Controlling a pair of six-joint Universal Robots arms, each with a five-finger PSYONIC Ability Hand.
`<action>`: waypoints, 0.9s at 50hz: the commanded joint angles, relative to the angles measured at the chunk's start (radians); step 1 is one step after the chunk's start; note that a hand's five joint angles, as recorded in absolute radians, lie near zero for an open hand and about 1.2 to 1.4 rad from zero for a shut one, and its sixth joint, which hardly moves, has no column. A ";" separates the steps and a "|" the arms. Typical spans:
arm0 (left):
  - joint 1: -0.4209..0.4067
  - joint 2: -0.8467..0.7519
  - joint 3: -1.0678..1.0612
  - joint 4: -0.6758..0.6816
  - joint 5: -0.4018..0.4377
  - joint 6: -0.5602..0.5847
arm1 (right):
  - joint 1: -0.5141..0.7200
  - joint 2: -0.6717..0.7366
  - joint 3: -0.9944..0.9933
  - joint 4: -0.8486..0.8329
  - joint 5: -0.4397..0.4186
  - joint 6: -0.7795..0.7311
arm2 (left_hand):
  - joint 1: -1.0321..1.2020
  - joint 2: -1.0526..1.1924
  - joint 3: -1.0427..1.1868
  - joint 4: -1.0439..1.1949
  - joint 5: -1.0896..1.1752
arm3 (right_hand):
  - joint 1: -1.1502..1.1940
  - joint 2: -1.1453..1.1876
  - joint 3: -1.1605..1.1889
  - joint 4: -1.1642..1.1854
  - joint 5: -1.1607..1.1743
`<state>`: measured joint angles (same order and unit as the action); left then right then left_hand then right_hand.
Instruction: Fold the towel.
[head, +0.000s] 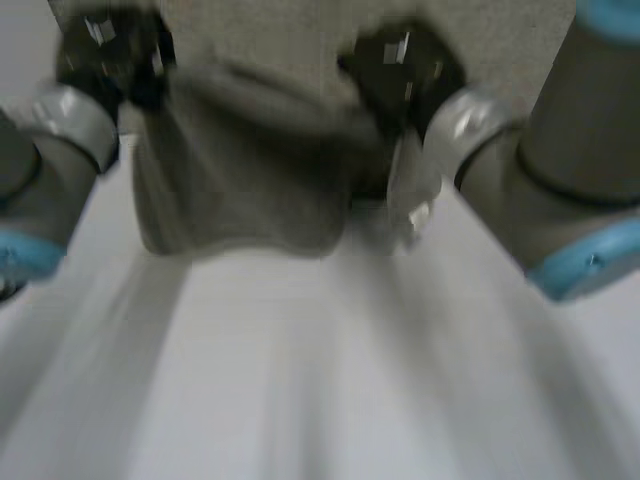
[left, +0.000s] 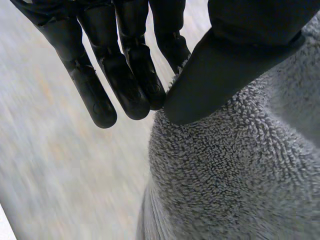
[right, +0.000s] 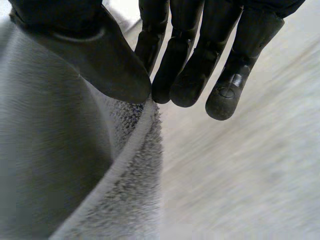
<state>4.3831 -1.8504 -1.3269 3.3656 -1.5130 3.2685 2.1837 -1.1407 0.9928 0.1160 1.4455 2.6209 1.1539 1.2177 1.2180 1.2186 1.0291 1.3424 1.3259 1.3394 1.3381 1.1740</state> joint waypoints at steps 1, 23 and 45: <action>-0.001 -0.009 -0.407 0.130 0.034 0.011 | -0.016 0.039 0.390 -0.077 -0.102 -0.004 | 0.242 0.179 0.178 0.178 0.193 | 0.054 0.070 0.057 0.058 0.048; -0.007 0.235 -0.673 0.221 0.077 0.082 | -0.204 -0.109 0.726 -0.271 -0.105 0.166 | -0.711 -0.774 -0.775 -0.775 -0.760 | -1.168 -1.151 -1.165 -1.164 -1.174; -0.046 0.148 -0.456 -0.046 0.200 0.141 | -0.394 -0.122 0.883 -0.407 -0.122 0.215 | -0.492 -0.555 -0.556 -0.556 -0.541 | -1.168 -1.151 -1.165 -1.164 -1.174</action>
<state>4.3650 -1.5579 -1.8846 3.3764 -1.3300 3.3886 1.7751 -1.2872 1.8769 -0.2934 1.3219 2.8391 0.4805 0.4800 0.4797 0.4799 0.3029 0.2289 0.2518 0.2511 0.2656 0.0623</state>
